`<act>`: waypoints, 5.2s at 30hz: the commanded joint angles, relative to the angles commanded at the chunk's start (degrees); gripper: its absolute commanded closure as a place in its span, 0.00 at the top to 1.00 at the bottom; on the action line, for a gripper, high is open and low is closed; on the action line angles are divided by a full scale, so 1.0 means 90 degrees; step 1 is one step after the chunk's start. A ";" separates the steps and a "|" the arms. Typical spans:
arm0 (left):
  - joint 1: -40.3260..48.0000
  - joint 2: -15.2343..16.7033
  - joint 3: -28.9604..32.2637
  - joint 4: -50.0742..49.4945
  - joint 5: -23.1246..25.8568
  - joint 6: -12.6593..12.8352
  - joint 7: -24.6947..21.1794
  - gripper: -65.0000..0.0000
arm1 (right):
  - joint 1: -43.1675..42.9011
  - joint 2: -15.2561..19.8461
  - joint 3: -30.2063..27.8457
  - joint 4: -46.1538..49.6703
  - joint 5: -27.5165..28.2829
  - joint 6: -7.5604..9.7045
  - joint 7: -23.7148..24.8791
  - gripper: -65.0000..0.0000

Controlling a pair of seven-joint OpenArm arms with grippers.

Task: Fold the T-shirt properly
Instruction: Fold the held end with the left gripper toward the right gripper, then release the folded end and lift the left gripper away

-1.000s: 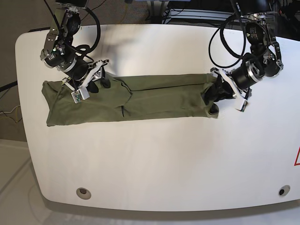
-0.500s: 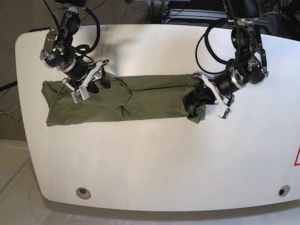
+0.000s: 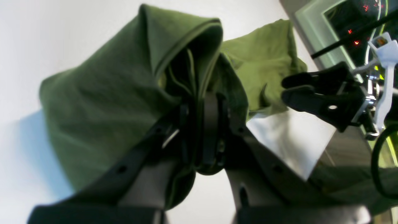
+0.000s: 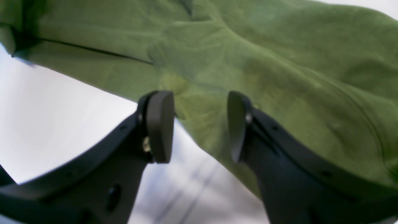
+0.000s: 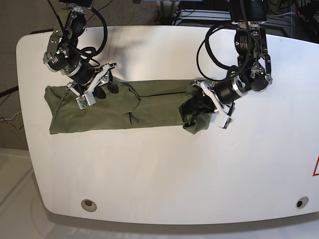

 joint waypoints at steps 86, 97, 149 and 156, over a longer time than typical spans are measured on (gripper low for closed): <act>-0.0242 0.0432 0.1731 -0.0383 -0.0246 0.0425 -0.0335 0.63 | 0.0093 -0.0041 0.0030 -0.0060 0.0018 0.0000 0.0048 0.42; -0.0233 0.0354 0.1702 -0.0207 0.0001 0.0422 -0.0610 0.63 | 0.0110 -0.0037 0.0006 -0.0060 0.0025 0.0000 0.0033 0.43; -0.0251 -0.0623 0.1675 0.0134 0.1352 0.1543 -0.0933 0.59 | 0.1938 0.1538 0.1801 -0.2088 0.0695 0.0000 -0.0594 0.71; -0.0272 -0.0783 0.1727 -0.0094 0.1220 0.0770 -0.0932 0.59 | 0.1988 0.1419 0.1811 -0.2725 0.0028 0.0000 -0.0319 0.69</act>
